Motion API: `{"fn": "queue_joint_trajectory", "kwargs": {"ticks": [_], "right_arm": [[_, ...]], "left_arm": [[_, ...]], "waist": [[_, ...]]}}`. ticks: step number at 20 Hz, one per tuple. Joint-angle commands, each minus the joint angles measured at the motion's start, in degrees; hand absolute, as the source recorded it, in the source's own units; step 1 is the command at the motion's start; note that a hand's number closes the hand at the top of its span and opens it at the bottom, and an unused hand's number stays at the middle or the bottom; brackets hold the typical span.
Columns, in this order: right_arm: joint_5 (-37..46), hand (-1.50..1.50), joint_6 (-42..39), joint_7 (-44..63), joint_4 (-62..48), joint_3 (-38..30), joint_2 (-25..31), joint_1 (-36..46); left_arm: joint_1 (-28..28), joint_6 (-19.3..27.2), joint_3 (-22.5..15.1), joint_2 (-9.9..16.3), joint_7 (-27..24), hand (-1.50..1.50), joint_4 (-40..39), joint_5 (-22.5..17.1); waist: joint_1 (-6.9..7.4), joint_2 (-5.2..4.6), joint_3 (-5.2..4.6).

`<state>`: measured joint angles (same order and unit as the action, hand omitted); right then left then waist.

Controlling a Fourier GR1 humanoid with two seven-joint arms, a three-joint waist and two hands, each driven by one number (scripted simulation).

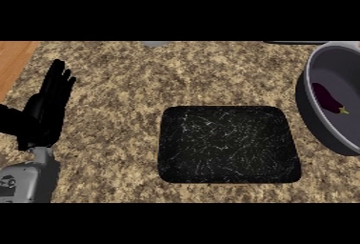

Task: Pick the eggplant from the tray and place it in the pot

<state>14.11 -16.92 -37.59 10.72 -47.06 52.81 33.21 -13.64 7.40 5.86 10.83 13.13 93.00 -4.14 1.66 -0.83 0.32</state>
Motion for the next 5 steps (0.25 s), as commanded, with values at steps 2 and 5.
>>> {"fn": "queue_joint_trajectory", "kwargs": {"ticks": [2, 5], "right_arm": [[-0.7, -1.5, -1.1, -0.9, -0.8, -0.4, 1.4, -1.2], [-0.4, -1.5, -5.3, -2.4, -0.8, 0.2, 3.5, -3.8]], "left_arm": [[0.9, -1.2, 0.2, 0.4, 0.2, 0.0, 1.5, -0.9], [0.5, -1.3, 1.1, 1.0, -0.8, 0.0, -0.7, -0.6]], "waist": [[0.78, -0.13, 0.1], [0.18, -0.11, 0.09]]}}
